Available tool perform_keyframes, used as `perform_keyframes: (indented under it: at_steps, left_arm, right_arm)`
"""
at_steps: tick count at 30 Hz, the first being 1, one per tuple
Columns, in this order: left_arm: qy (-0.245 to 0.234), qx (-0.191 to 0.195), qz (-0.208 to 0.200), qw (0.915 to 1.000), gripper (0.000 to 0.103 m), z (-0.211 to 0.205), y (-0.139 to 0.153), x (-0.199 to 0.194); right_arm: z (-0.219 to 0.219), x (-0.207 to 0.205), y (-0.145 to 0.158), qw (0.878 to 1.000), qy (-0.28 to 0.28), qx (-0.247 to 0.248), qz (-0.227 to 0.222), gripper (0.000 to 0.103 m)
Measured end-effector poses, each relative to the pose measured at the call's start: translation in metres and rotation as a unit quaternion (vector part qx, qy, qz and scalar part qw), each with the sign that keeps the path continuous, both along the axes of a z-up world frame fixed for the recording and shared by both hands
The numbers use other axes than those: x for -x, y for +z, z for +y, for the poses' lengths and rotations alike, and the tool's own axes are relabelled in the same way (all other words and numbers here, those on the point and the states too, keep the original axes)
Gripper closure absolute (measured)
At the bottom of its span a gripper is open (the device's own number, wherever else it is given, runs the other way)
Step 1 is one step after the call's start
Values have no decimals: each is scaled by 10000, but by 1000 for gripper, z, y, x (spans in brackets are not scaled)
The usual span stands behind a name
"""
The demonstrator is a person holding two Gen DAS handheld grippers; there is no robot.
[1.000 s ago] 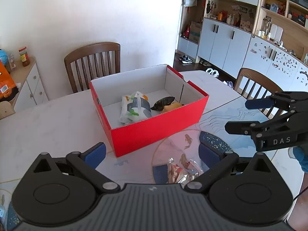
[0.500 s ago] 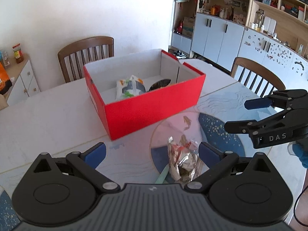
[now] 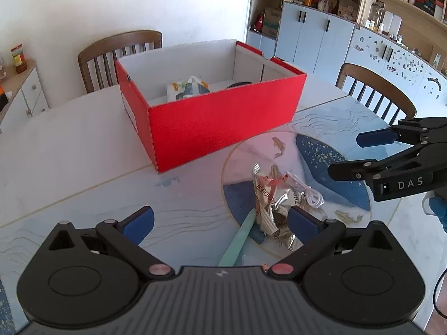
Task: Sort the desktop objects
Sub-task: 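Reach left gripper to teal stick while right gripper reaches white cable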
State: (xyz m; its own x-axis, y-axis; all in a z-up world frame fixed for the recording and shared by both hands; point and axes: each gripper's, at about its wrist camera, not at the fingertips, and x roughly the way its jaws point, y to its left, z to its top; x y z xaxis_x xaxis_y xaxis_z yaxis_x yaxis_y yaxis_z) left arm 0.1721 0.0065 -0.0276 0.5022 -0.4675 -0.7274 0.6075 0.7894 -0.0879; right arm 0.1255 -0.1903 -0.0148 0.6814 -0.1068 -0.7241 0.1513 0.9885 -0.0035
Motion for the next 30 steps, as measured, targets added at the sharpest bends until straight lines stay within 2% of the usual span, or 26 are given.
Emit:
perform_keyframes:
  at_steps: [16, 30]
  left_arm:
    - [-6, -196, 164, 9997, 1, 0, -38, -12]
    - [-220, -278, 159, 9992, 9, -11, -58, -22]
  right_arm:
    - [3, -18, -29, 9997, -4, -130, 214, 20]
    - [-11, -34, -50, 9986, -332, -165, 386, 21]
